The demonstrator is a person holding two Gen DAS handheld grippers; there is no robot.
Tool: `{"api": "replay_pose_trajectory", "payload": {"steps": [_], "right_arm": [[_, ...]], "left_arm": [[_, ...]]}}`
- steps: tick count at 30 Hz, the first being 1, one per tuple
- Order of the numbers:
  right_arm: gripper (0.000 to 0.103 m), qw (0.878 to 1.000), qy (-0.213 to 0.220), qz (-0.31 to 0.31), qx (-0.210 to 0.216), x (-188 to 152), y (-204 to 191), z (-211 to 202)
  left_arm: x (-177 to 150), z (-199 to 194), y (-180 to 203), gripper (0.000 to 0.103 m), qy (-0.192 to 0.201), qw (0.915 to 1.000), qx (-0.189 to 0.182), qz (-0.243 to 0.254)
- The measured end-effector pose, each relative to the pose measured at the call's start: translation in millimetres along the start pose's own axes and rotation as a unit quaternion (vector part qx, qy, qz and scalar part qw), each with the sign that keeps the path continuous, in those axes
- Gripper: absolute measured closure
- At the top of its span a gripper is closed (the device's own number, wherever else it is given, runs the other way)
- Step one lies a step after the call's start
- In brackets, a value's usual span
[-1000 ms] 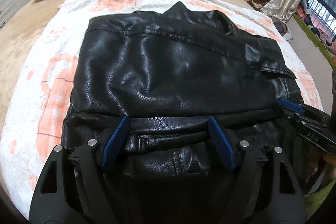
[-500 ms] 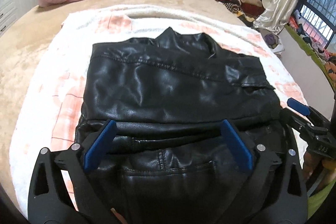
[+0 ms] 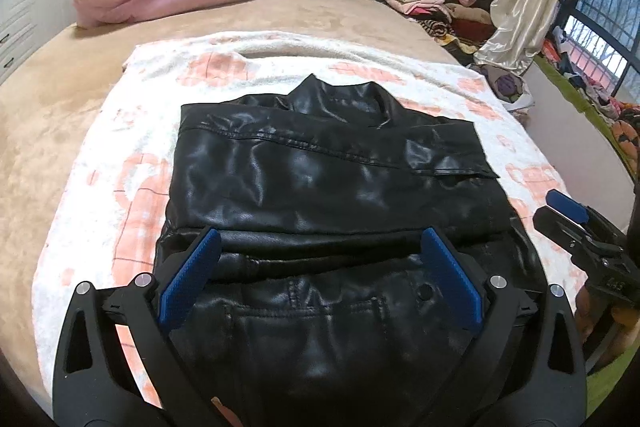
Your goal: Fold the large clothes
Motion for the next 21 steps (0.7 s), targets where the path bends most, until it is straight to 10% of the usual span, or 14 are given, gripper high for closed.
{"api": "replay_pose_trajectory", "payload": {"steps": [21], "right_arm": [[0.006, 1.000, 0.014, -0.015, 0.000, -21.6, -2.8, -47.1]], "left_arm": [[-29.1, -36.8, 0.9, 0.009, 0.016, 0.9997, 0.013, 0.012]]}}
Point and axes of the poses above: each gripper's, at about its wrist camera, not at the fingertips, and z roughly the way its jaws point, y to its right, x to its top, the point moved 3 cm from there along z, roughly the way its jaws point, and after that the axes turned 13 degrees about x, right-handed, at the moved point
